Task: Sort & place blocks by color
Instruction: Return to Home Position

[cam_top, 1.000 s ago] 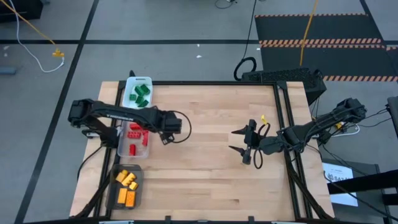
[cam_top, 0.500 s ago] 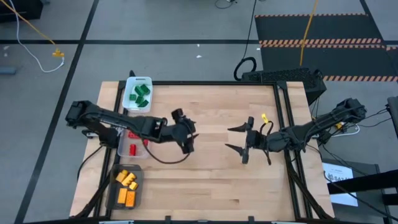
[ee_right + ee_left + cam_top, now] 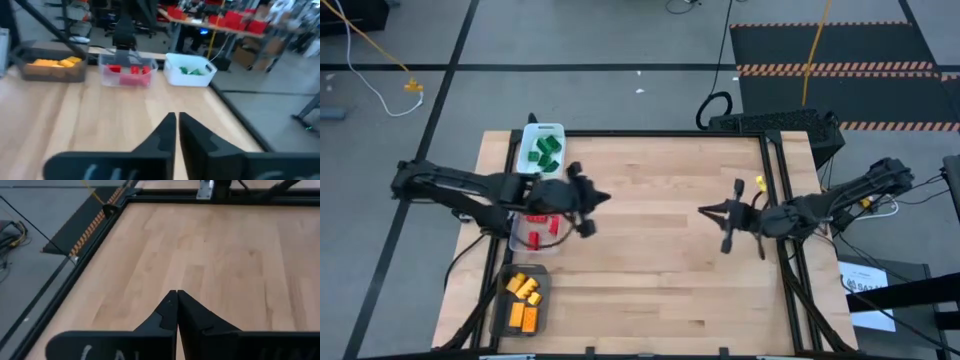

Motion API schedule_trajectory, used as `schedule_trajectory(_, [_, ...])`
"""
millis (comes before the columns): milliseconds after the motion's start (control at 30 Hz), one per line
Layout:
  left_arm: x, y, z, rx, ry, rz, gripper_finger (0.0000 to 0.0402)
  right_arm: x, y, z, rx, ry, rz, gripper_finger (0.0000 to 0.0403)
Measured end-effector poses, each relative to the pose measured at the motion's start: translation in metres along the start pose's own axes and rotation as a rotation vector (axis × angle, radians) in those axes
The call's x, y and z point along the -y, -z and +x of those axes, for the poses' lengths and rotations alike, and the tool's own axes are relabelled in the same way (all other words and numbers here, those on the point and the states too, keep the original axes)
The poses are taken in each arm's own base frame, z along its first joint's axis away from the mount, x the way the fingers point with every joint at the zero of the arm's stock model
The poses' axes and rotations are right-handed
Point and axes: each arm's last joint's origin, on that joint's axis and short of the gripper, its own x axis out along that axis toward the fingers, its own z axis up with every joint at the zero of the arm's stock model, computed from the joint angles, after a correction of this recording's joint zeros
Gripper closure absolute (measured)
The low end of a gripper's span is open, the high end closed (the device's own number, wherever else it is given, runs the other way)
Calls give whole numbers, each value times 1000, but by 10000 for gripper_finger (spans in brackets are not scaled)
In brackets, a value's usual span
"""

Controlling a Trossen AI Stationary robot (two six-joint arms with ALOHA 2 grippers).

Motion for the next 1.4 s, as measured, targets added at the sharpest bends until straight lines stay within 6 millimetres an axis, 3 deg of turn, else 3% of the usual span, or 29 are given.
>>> schedule_trajectory(133, [-8, 35, -18, 96, 34, -51, 397, 9, 4, -16, 13, -103, 85, 388])
schedule_trajectory(267, [-15, 68, -35, 190, 84, -82, 398, 17, 22, -26, 70, -138, 131, 399])
schedule_trajectory(467, [-26, 105, -51, 327, 209, -80, 399, 25, 68, -27, 246, -183, 210, 402])
schedule_trajectory(667, [-31, 137, -55, 374, 269, -114, 399, 33, 113, -23, 264, -166, 283, 402])
schedule_trajectory(1100, [-35, 193, -50, 453, 287, -138, 398, 41, 116, -35, 313, -151, 301, 403])
schedule_trajectory(1400, [-37, 205, -52, 513, 305, -134, 397, 40, 116, -36, 321, -268, 285, 403])
